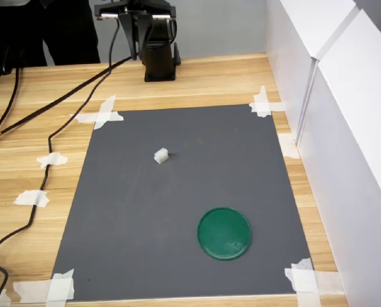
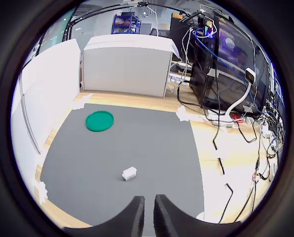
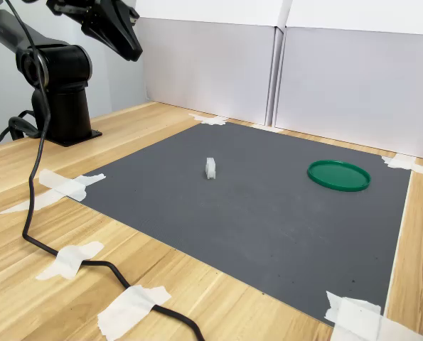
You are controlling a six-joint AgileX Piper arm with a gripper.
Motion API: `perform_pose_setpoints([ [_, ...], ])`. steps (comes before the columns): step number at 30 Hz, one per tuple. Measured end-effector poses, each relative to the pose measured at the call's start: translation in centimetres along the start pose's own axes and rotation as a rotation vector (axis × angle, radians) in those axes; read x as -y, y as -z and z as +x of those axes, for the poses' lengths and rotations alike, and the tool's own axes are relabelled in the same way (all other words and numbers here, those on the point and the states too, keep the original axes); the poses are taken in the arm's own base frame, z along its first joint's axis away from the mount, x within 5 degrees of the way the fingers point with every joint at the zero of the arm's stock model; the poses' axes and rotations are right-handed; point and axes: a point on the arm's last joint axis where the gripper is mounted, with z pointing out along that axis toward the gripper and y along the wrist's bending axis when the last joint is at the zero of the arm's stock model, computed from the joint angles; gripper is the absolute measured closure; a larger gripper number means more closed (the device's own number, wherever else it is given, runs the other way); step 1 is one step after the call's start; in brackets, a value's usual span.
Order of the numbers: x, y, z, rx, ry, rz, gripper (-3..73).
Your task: Grasp a white terminal and put it on the green lid.
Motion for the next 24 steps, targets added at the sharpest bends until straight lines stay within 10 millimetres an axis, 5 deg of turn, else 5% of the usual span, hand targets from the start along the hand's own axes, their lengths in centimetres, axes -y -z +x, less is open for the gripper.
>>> perform_pose_setpoints([
  [15, 1.6, -3.5, -6.5, -0.463, 0.054, -0.113, 64.6],
  [19, 1.8, -5.4, -7.2, -0.537, 0.089, -0.155, 53.4],
  [24, 1.9, -8.7, -7.3, -0.637, 0.107, -0.205, 30.7],
])
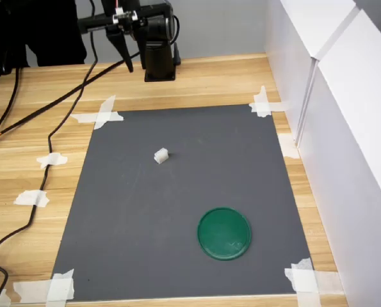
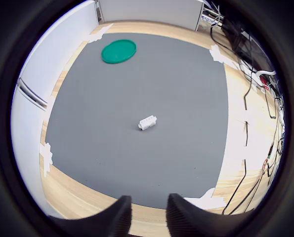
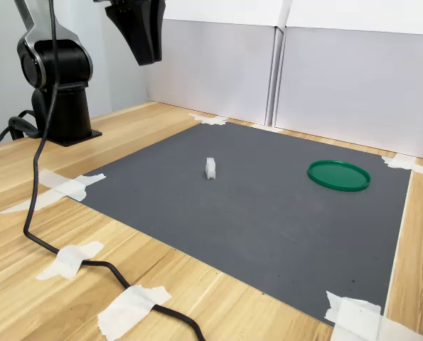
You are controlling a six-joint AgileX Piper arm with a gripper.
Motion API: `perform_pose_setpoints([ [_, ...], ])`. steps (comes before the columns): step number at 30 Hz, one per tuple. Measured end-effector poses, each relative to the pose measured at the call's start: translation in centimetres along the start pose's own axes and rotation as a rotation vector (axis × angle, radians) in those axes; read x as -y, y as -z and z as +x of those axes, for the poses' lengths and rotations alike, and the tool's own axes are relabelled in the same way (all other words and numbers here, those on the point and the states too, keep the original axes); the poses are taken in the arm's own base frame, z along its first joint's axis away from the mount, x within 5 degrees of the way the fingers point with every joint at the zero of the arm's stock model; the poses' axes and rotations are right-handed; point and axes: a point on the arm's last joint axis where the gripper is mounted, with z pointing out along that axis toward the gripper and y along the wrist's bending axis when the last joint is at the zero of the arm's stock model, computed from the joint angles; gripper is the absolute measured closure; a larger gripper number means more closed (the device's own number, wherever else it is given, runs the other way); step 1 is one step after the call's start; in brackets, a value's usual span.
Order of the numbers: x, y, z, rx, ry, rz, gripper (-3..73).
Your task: Grasp a white terminal and put it on the green lid.
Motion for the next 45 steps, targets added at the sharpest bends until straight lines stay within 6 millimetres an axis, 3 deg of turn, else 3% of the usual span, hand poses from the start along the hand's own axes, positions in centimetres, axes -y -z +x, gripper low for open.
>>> perform_pose_setpoints([
  [5, 0.8, -3.2, -1.9, -0.036, -0.031, -0.036, 6.9],
  [9, 1.3, -5.9, -3.1, -0.05, -0.043, -0.056, -0.7],
  [15, 1.8, -9.2, -4.2, -0.072, -0.036, -0.082, -1.9],
  [25, 2.4, -12.6, -4.9, -0.107, -0.045, -0.088, -1.9],
  [32, 3.0, -12.4, -6.4, -0.074, -0.03, -0.077, -1.6],
  [45, 2.8, -12.3, -6.4, -0.082, -0.042, -0.097, -1.6],
])
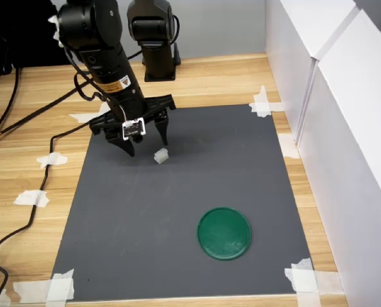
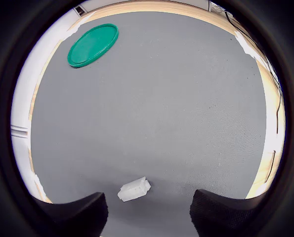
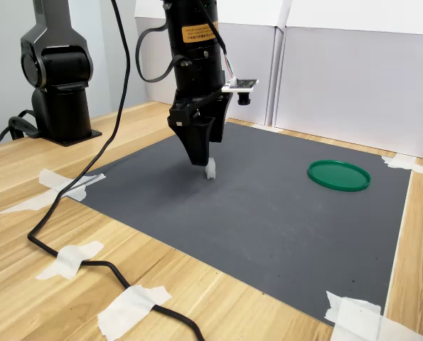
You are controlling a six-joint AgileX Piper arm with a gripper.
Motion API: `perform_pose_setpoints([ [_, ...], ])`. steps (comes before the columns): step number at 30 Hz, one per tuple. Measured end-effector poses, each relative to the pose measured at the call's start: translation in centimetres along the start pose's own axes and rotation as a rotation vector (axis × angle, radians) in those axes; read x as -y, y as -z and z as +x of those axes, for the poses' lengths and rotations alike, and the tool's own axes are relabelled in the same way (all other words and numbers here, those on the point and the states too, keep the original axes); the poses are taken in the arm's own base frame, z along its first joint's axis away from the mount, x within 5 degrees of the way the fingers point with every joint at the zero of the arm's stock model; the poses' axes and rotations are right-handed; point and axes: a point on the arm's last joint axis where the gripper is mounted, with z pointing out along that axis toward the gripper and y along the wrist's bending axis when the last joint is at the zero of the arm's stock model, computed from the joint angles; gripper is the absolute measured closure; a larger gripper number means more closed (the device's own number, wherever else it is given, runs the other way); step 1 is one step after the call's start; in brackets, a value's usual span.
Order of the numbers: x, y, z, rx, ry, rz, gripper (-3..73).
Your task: Grasp a white terminal and put it on the green lid.
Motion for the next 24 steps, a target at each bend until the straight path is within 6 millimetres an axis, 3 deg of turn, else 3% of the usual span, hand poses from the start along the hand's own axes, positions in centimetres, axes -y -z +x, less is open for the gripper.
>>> perform_pose_setpoints([
  [4, -0.4, -0.1, -0.1, -0.01, 0.026, 0.009, -1.6],
  [11, -2.7, -0.4, -0.4, -0.043, 0.067, 0.026, -1.4],
  [24, -2.3, -1.4, -0.5, -0.073, 0.039, 0.054, -1.4],
])
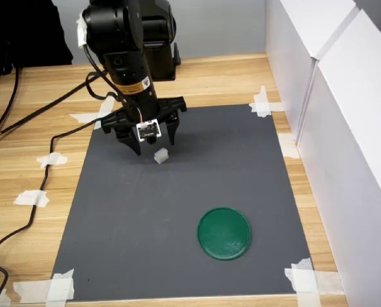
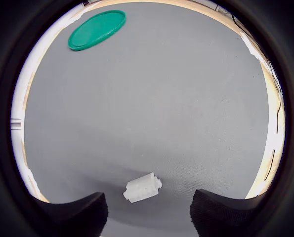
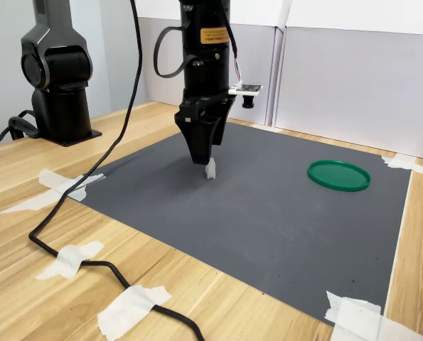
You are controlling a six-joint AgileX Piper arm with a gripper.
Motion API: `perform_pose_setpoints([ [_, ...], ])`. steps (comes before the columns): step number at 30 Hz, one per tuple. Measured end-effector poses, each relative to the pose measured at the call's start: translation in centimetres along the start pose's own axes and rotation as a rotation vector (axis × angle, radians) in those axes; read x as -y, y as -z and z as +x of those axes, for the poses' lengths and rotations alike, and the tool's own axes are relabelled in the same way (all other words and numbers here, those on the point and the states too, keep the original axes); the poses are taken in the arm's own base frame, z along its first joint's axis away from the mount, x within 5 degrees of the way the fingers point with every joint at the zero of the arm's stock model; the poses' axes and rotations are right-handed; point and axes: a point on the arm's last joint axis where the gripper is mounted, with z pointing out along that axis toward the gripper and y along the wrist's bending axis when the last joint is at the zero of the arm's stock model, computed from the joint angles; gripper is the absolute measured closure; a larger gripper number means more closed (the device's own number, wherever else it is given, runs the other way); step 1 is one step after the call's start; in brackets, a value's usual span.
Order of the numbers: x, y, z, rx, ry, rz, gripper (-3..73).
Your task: Grasp a white terminal and put it on the green lid.
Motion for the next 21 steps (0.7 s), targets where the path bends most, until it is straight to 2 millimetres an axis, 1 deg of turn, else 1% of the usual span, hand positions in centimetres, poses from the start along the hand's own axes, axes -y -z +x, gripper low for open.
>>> perform_pose_setpoints([
  [12, 0.2, -2.2, -0.5, -0.019, -0.002, -0.003, -1.4],
  [21, 0.3, -2.5, -0.6, -0.022, 0.005, -0.003, -0.8],
])
